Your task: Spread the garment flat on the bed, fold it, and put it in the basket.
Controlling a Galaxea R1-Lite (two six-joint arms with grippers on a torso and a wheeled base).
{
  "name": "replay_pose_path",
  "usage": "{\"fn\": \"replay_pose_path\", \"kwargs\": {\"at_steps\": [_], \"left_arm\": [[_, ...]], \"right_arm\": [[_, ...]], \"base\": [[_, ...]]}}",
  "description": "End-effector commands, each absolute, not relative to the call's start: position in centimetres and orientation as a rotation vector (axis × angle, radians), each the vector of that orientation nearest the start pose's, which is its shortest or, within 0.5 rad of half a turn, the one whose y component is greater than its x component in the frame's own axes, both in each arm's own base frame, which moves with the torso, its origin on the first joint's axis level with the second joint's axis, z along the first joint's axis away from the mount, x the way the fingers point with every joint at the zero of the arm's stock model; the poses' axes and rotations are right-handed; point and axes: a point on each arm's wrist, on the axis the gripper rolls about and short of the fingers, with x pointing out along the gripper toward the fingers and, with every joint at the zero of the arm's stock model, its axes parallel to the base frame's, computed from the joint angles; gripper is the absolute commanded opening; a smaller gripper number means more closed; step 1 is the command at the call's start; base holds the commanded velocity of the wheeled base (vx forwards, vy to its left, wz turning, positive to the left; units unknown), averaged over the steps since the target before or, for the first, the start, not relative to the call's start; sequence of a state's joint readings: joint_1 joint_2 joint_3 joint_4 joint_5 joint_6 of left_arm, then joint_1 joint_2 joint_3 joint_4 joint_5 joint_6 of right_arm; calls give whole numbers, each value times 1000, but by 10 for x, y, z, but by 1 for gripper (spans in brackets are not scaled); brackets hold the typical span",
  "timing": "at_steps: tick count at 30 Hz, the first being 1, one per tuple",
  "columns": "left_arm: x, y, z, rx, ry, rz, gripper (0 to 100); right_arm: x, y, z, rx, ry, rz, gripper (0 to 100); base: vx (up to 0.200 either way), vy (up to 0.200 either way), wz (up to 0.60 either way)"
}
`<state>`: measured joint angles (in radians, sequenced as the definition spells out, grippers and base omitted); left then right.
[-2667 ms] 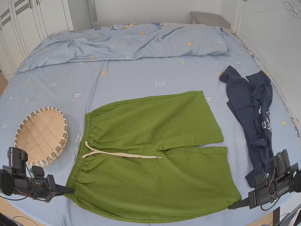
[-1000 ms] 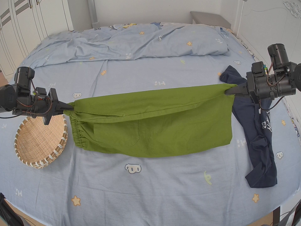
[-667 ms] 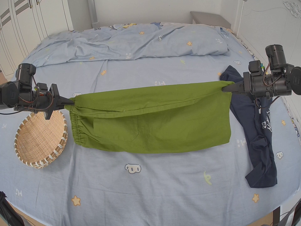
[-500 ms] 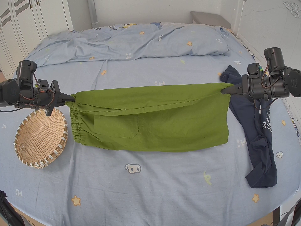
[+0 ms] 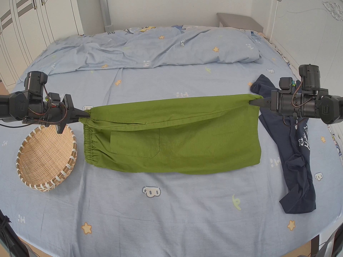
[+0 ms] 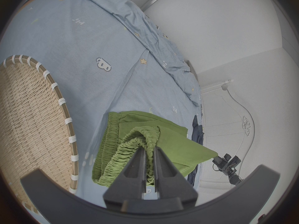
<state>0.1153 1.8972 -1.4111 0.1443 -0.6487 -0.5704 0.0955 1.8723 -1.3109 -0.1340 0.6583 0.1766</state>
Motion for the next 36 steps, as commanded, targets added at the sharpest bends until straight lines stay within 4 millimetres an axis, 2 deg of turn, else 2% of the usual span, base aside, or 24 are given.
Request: {"fn": "replay_pose_path", "kwargs": {"at_steps": [1, 12, 25, 35, 36], "left_arm": [[369, 29, 204, -774, 739, -334, 0], [375, 33, 195, -778, 746, -323, 0], [382, 32, 181, -750, 745, -336, 0], [390, 31, 172, -746, 736, -343, 0], [390, 31, 172, -746, 734, -344, 100]], "right_arm": [[375, 50, 199, 295, 516, 698, 0], [392, 52, 195, 300, 458, 702, 0], [409, 61, 167, 293, 454, 709, 0], [416, 57, 162, 302, 443, 693, 0], [416, 57, 162, 302, 442, 695, 0]], "base": [[0, 0, 0], [0, 0, 0], [0, 0, 0], [0, 0, 0], [0, 0, 0]]}}
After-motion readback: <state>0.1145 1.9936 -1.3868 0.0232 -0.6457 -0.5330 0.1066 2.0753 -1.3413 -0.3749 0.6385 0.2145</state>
